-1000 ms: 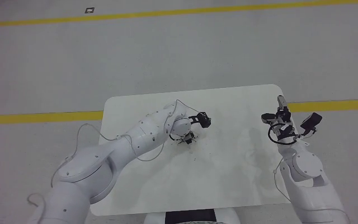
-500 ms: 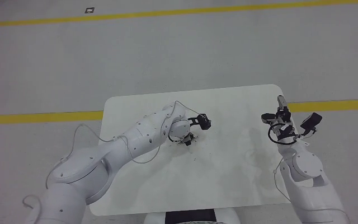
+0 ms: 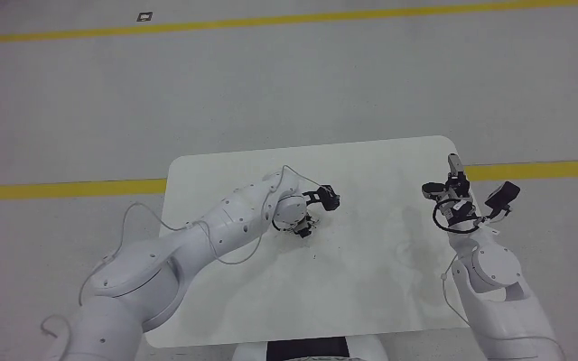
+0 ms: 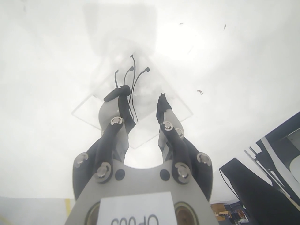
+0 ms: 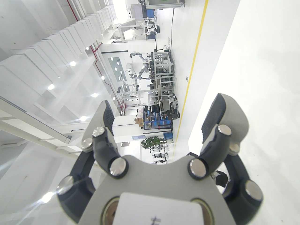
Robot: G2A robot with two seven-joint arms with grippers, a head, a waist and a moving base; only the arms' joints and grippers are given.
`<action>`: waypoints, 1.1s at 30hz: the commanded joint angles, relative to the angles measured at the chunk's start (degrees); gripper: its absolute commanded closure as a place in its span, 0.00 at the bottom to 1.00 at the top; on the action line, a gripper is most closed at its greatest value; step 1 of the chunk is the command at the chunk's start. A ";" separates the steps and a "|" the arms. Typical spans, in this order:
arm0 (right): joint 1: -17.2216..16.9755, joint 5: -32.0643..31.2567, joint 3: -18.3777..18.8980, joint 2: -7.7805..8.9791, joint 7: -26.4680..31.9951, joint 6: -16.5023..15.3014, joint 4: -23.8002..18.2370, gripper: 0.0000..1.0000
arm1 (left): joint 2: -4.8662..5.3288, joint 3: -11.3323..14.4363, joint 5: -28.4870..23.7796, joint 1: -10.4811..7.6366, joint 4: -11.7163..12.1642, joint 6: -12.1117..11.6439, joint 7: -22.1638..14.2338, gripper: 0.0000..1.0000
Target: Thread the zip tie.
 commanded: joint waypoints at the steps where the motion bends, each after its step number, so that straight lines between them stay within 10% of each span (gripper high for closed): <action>1: 0.00 0.00 0.00 0.00 0.00 0.00 0.00 0.00 | -0.16 0.00 -0.25 0.14 0.50 0.00 0.24 0.81; 12: 0.00 0.00 0.00 0.00 0.00 0.00 0.00 0.00 | -0.87 0.00 -0.22 0.35 2.33 0.00 0.74 0.93; 33: 0.00 0.00 0.00 0.00 0.00 0.00 0.00 0.00 | -2.23 0.00 1.25 0.44 4.96 0.00 0.86 0.81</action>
